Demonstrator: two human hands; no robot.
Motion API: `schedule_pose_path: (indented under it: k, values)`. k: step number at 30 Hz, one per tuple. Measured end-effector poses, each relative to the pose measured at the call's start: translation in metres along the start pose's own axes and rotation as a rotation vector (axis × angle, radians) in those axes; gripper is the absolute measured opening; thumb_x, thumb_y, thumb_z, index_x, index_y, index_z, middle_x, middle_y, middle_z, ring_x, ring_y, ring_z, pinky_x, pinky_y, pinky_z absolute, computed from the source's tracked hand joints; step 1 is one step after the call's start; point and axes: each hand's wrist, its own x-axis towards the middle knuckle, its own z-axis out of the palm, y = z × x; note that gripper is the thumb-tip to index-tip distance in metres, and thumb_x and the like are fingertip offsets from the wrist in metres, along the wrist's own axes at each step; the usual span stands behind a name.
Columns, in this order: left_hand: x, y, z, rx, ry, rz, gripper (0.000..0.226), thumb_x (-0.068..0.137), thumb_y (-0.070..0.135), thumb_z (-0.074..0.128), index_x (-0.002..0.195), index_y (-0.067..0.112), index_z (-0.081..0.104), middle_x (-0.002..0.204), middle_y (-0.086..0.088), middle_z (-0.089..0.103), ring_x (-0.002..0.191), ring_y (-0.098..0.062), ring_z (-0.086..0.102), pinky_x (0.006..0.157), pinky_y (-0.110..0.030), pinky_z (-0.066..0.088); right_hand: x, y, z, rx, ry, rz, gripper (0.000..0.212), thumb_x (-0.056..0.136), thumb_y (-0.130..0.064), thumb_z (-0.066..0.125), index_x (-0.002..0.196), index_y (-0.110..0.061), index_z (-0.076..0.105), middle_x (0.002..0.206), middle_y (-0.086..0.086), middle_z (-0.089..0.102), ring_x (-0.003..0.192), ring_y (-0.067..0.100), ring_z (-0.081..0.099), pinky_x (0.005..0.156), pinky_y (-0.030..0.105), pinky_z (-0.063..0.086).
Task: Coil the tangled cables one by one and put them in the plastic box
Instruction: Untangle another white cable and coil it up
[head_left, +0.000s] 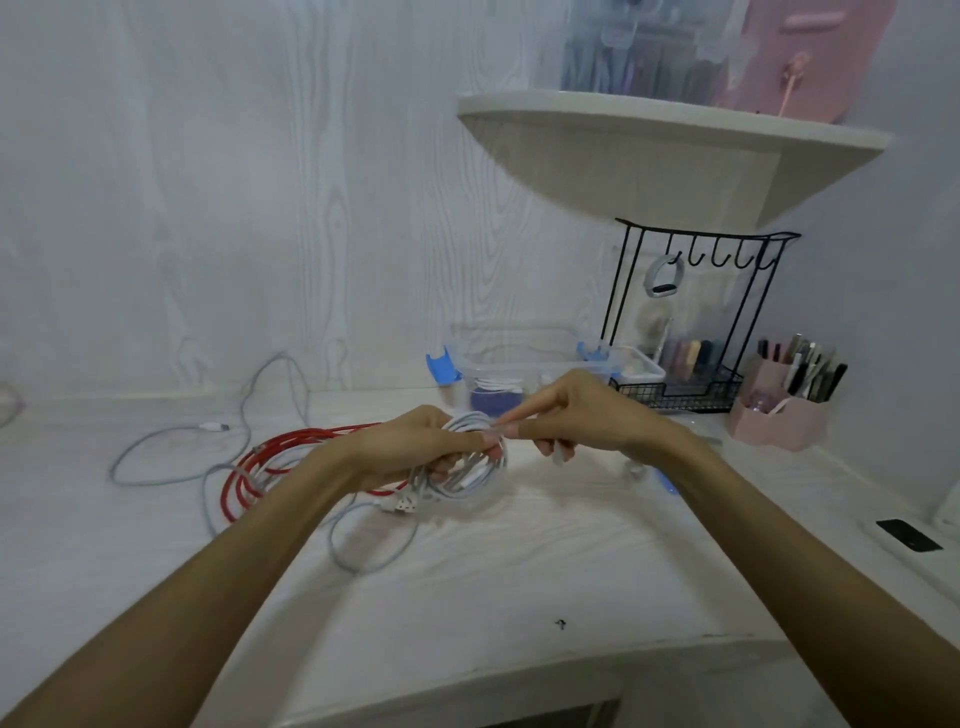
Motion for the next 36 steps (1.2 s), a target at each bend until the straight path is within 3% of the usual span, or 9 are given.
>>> schedule_pose_path:
  k: [3,7,10,15,18,22,25,28,36]
  values:
    - [-0.01,0.001,-0.002,-0.026,-0.035,0.036,0.036,0.091,0.032,0.058,0.059,0.026,0.073,0.045,0.012,0.034,0.041,-0.003,0.032,0.043,-0.012,0.031,-0.004,-0.011,0.006,-0.036,0.092,-0.02,0.013,0.076,-0.028,0.077,0.082,-0.016,0.079,0.043,-0.009,0.051,0.038,0.0,0.038,0.04,0.011,0.028]
    - [-0.013,0.004,-0.007,-0.179,0.047,-0.025,0.023,0.09,0.023,0.061,0.09,0.003,0.072,0.048,0.006,0.029,0.042,-0.006,0.027,0.04,-0.015,0.029,-0.004,-0.025,0.007,-0.088,0.199,-0.07,0.015,0.078,-0.024,0.076,0.086,-0.011,0.077,0.034,-0.013,0.046,0.032,0.002,0.036,0.036,0.01,0.028]
    - [-0.023,0.006,-0.015,-0.271,0.073,-0.082,0.034,0.094,0.022,0.053,0.066,0.011,0.068,0.045,0.007,0.025,0.038,-0.006,0.022,0.039,-0.017,0.021,-0.007,-0.033,-0.004,-0.168,0.324,-0.11,0.014,0.082,-0.021,0.073,0.089,-0.01,0.076,0.03,-0.012,0.043,0.028,0.004,0.035,0.035,0.011,0.029]
    - [-0.038,0.008,-0.021,-0.448,-0.031,-0.128,0.064,0.096,0.054,0.029,0.042,0.02,0.037,0.04,0.009,0.02,0.041,-0.009,0.01,0.042,-0.021,0.012,-0.006,-0.044,-0.011,-0.315,0.426,-0.126,0.01,0.083,-0.025,0.071,0.088,-0.018,0.077,0.032,-0.013,0.046,0.031,0.002,0.041,0.041,0.012,0.035]
    - [-0.039,0.013,-0.013,-0.371,-0.037,-0.125,0.067,0.099,0.045,0.025,0.037,0.022,0.034,0.036,0.009,0.02,0.033,-0.005,0.015,0.037,-0.018,0.016,-0.005,-0.051,0.007,-0.468,0.396,-0.157,0.011,0.082,-0.027,0.071,0.086,-0.019,0.078,0.037,-0.014,0.046,0.039,0.004,0.046,0.048,0.017,0.04]
    - [-0.041,0.017,-0.009,-0.231,-0.049,-0.047,0.061,0.096,0.03,0.028,0.035,0.023,0.03,0.037,0.007,0.02,0.034,-0.007,0.015,0.039,-0.022,0.015,-0.003,-0.053,0.028,-0.582,0.41,-0.172,0.01,0.08,-0.024,0.071,0.084,-0.018,0.078,0.043,-0.016,0.042,0.043,0.003,0.042,0.047,0.017,0.032]
    - [-0.046,0.018,-0.011,-0.185,-0.015,0.01,0.056,0.094,0.023,0.028,0.038,0.022,0.031,0.039,0.006,0.021,0.039,-0.01,0.015,0.043,-0.024,0.016,-0.004,-0.055,0.029,-0.365,0.296,-0.109,0.006,0.077,-0.021,0.072,0.073,-0.019,0.077,0.033,-0.012,0.047,0.031,0.004,0.042,0.038,0.012,0.033]
    - [-0.049,0.015,-0.016,-0.197,-0.008,0.032,0.055,0.094,0.021,0.027,0.039,0.021,0.03,0.039,0.005,0.021,0.038,-0.01,0.016,0.044,-0.026,0.016,-0.004,-0.057,0.021,-0.098,0.072,-0.03,0.012,0.077,-0.026,0.075,0.065,-0.023,0.076,0.039,-0.011,0.049,0.035,0.002,0.038,0.036,0.013,0.031]
    - [-0.051,0.006,-0.024,-0.276,-0.057,0.071,0.057,0.095,0.024,0.028,0.038,0.02,0.032,0.038,0.005,0.023,0.037,-0.01,0.019,0.041,-0.02,0.028,-0.002,-0.051,0.01,0.084,-0.24,0.038,0.013,0.074,-0.033,0.076,0.081,-0.022,0.079,0.052,-0.009,0.044,0.049,0.005,0.036,0.05,0.016,0.032]
